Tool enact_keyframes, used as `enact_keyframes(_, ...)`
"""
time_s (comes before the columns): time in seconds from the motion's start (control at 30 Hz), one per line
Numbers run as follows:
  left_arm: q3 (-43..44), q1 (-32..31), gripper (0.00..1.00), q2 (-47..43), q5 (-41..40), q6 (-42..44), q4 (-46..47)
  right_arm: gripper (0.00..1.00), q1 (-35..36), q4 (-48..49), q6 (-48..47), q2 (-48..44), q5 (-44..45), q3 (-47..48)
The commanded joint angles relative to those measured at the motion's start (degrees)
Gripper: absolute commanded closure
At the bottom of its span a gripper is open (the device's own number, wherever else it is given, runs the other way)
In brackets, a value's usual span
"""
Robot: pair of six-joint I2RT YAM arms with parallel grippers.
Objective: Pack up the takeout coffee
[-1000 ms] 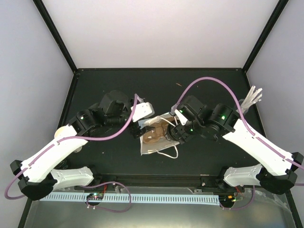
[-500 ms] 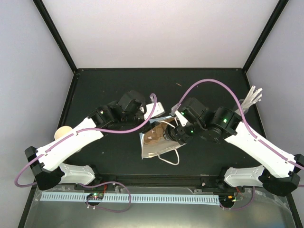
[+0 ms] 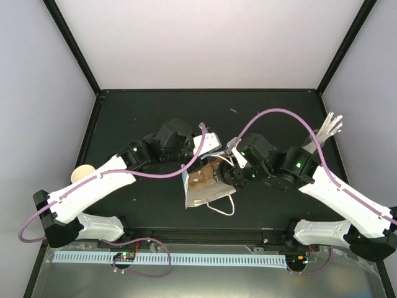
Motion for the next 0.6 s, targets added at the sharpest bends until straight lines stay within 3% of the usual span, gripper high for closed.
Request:
enact_keyframes(0.0, -0.5, -1.2, 0.51, 0.6, 0.8, 0.4, 3.8, 0.48, 0.4, 3.1, 0.8, -1.6, 1.6, -1.1)
enact_keyframes(0.17, 1.0, -2.0, 0.79, 1.1, -1.6, 0.8, 3.4, 0.49, 0.5, 4.3, 0.7, -3.1, 2.4, -2.3)
enact_keyframes(0.33, 1.0, -2.8, 0.96, 0.4, -2.1, 0.8, 3.9, 0.51, 1.3, 5.8, 0.2, -4.6, 3.8, -3.6)
enact_keyframes(0.57, 0.8, -2.9, 0.99, -0.2, -2.4, -1.0, 4.3, 0.52, 10.0, 11.3, -1.2, -7.4, 8.2, -6.4)
